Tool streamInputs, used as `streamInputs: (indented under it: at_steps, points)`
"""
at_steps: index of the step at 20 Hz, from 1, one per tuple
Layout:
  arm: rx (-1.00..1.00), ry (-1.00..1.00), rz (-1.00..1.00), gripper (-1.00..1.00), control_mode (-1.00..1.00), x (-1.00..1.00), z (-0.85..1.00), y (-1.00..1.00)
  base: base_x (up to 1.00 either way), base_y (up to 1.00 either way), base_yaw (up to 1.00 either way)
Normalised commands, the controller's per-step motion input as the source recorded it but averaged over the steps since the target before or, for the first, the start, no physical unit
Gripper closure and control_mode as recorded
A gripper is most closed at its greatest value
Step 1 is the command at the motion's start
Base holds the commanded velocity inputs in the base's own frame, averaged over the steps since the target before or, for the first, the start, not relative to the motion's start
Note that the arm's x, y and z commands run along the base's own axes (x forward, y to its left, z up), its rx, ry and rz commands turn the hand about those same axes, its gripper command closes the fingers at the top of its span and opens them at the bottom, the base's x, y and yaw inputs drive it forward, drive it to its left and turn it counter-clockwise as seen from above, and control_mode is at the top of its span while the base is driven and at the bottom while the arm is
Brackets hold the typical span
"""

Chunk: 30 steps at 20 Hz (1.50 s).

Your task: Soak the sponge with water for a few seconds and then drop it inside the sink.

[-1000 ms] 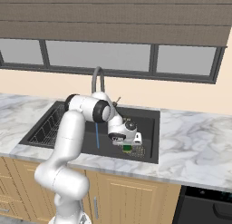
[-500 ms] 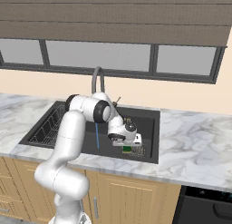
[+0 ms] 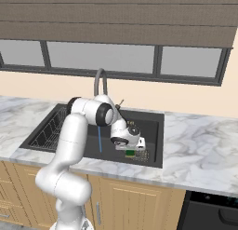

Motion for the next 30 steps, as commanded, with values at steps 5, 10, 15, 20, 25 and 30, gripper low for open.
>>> streamInputs:
  at_steps: [5, 10, 15, 20, 25, 30]
  points:
    - [0.00, 0.00, 0.00, -1.00, -1.00, 0.00, 0.02, 0.00, 0.00, 0.00, 0.00]
    - [0.00, -0.04, 0.00, -1.00, -1.00, -0.04, 0.50, 0.00, 0.00, 0.00, 0.00]
    - [0.01, -0.05, 0.00, -1.00, -1.00, -0.11, 0.78, 0.00, 0.00, 0.00, 0.00]
    - [0.04, -0.04, 0.00, -1.00, -1.00, -0.27, 0.74, -0.12, 0.00, 0.00, 0.00]
    - [0.08, -0.03, 0.00, -1.00, -1.00, -0.38, 0.79, -0.30, 0.00, 0.00, 0.00]
    - [0.10, -0.01, 0.00, -1.00, -1.00, -0.38, 0.88, -0.32, 0.00, 0.00, 0.00]
